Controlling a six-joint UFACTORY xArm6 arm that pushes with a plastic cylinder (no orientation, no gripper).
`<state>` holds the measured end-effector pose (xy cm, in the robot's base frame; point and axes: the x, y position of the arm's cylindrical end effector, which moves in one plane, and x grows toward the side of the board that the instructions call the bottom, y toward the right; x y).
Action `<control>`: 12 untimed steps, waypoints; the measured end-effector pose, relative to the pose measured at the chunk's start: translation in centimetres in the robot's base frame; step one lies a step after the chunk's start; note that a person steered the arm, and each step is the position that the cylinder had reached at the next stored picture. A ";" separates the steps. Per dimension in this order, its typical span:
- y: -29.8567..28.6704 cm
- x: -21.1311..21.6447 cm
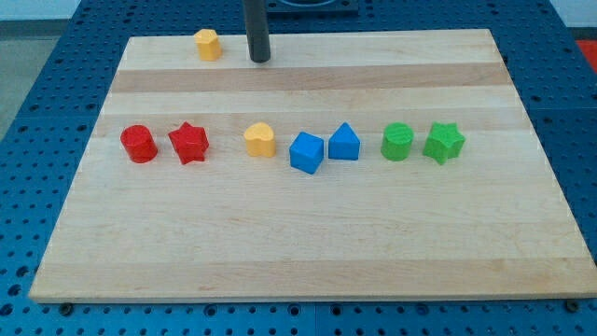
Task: Place the yellow hexagon towards top left of the board
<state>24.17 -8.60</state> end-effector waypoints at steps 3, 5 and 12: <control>-7.3 -1.0; -12.1 -1.6; -1.8 -3.7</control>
<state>20.44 -10.38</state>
